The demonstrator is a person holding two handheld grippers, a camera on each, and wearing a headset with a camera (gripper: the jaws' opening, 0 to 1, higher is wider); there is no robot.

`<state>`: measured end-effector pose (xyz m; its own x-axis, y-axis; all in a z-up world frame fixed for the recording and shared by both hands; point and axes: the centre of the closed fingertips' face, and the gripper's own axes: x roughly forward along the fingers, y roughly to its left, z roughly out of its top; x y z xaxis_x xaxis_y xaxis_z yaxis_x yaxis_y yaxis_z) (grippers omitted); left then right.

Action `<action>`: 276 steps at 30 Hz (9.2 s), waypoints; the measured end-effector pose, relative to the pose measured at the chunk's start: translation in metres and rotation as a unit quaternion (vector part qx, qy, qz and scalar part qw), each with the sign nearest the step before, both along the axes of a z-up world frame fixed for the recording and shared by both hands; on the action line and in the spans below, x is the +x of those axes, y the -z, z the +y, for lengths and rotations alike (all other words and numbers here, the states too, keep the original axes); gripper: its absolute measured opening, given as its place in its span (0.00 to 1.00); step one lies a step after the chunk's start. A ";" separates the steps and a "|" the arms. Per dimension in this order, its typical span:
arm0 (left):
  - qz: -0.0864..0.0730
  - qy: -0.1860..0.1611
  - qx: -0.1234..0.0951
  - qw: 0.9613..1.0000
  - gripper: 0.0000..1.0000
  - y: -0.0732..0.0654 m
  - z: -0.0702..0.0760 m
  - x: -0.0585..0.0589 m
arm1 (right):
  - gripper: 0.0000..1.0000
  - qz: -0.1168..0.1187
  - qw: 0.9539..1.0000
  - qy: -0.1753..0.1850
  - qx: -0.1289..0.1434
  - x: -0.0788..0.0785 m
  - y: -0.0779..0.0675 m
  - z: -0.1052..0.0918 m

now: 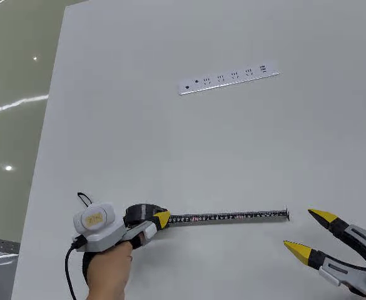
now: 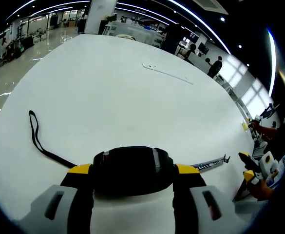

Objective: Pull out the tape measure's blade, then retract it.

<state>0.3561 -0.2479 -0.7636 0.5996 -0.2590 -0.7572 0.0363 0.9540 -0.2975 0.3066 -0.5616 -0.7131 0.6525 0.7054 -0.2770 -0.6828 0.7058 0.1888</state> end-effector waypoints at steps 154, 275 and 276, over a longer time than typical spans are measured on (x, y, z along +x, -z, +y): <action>0.000 0.013 0.020 1.000 0.60 0.001 0.000 -0.001 | 0.11 0.004 0.984 -0.175 -0.024 0.034 0.048 0.037; 0.008 0.013 0.014 1.000 0.61 0.002 -0.001 -0.001 | 0.12 0.051 0.966 -0.255 -0.001 0.042 0.058 0.184; 0.008 0.013 0.015 1.000 0.61 0.001 -0.001 -0.002 | 0.12 0.051 0.965 -0.256 -0.001 0.042 0.058 0.185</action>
